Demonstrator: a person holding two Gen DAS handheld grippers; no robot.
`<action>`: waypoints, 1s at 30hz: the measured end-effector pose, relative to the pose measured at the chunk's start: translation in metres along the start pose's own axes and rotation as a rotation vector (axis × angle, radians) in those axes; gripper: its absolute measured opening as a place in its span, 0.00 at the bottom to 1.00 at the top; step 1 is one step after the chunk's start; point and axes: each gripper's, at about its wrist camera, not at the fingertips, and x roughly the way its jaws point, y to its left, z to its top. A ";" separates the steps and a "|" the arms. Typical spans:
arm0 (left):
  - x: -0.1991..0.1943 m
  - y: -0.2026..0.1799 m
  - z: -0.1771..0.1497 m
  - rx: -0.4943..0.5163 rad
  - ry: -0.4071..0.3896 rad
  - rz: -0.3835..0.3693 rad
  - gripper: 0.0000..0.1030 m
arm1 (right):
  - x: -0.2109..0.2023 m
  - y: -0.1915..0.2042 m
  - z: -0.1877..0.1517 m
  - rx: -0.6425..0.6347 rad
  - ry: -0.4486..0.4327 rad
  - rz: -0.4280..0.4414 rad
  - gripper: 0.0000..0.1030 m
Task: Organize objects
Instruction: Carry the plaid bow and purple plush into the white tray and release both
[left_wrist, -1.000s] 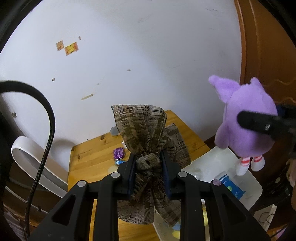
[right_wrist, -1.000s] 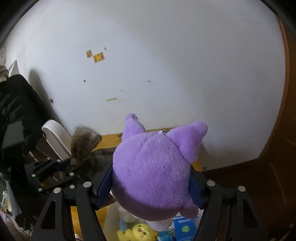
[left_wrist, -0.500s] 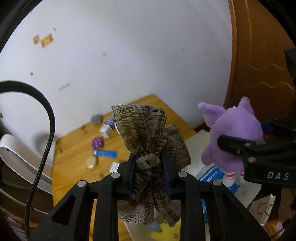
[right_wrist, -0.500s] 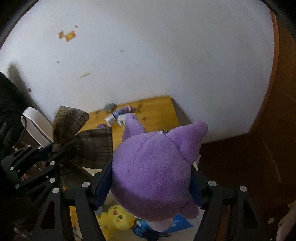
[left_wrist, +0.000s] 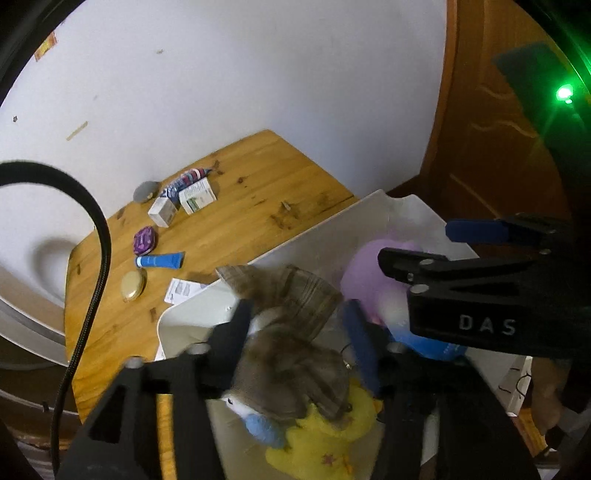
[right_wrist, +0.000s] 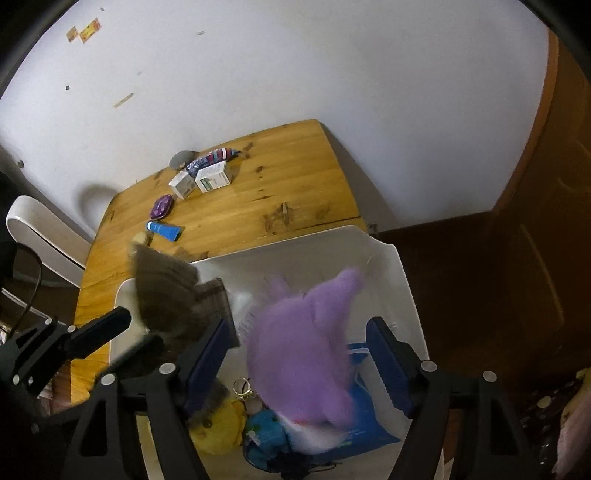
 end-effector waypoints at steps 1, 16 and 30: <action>-0.006 -0.009 -0.001 0.004 -0.014 0.007 0.67 | 0.000 0.002 0.000 0.002 0.000 0.004 0.75; -0.006 -0.002 -0.014 0.000 -0.017 0.027 0.69 | -0.006 0.006 -0.004 0.040 -0.030 0.073 0.75; -0.021 0.006 -0.018 -0.019 -0.046 0.041 0.69 | -0.015 0.013 -0.006 0.053 -0.044 0.090 0.75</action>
